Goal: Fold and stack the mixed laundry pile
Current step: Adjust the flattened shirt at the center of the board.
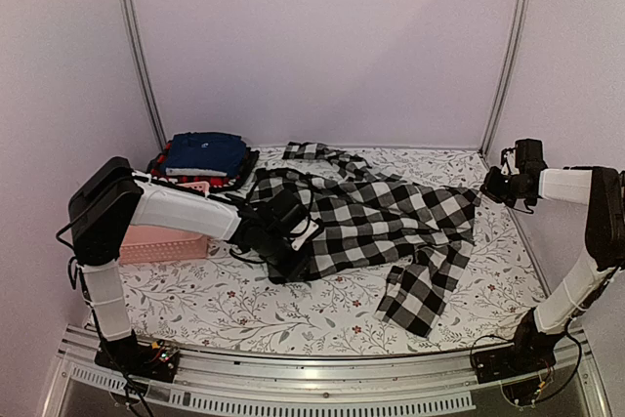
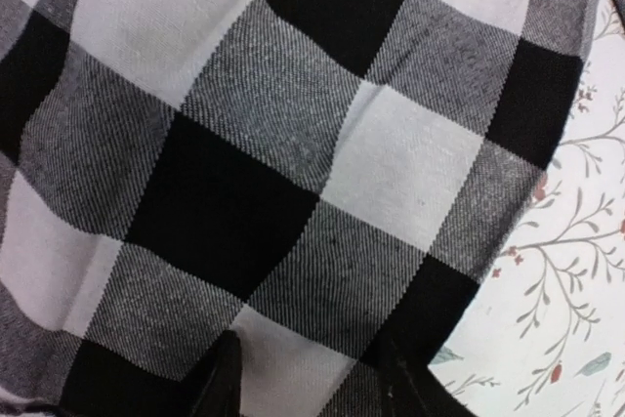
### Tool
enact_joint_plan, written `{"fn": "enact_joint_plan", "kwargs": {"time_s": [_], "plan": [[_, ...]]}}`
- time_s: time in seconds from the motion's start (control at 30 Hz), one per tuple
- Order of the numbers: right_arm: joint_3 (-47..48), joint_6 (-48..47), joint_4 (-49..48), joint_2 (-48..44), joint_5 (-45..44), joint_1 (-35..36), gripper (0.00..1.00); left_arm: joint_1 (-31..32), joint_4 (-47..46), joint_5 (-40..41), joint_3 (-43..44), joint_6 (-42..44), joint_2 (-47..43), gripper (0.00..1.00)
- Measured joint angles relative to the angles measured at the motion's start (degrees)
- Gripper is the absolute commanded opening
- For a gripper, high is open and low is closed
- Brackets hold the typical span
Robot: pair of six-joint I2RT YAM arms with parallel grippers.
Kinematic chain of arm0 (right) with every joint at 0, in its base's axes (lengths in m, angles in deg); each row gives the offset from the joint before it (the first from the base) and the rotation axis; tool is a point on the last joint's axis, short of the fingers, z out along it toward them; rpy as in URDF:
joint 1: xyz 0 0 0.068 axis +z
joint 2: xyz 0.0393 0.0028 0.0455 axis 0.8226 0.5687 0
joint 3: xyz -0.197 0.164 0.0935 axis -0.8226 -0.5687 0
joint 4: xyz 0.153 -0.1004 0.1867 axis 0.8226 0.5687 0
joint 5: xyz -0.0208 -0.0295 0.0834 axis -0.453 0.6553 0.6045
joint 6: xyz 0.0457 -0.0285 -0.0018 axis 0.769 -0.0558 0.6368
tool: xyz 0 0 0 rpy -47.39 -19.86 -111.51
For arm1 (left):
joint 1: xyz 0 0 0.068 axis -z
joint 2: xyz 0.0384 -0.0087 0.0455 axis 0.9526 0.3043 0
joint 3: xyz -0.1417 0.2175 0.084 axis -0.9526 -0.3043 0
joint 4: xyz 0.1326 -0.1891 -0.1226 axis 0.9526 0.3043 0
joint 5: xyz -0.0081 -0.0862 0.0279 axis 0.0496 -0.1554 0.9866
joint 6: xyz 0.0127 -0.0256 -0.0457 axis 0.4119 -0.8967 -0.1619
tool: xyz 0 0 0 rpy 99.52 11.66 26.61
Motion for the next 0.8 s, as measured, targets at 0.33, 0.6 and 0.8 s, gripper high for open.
{"fn": "enact_joint_plan", "kwargs": {"time_s": [0.33,0.6,0.8], "plan": [[-10.67,2.23,-0.98,-6.71,4.48,-0.37,0.00,-6.60,4.37,4.52,-13.31,-9.11,-12.07,0.00],[-17.40,3.56,0.13,-12.72,11.04,-0.09,0.05,-13.62,9.11,7.82,-18.80,-15.04,-26.84,0.47],[-21.33,5.07,1.57,-17.14,13.79,5.88,0.73,-12.46,6.75,6.47,-16.81,-13.05,-32.11,0.81]]}}
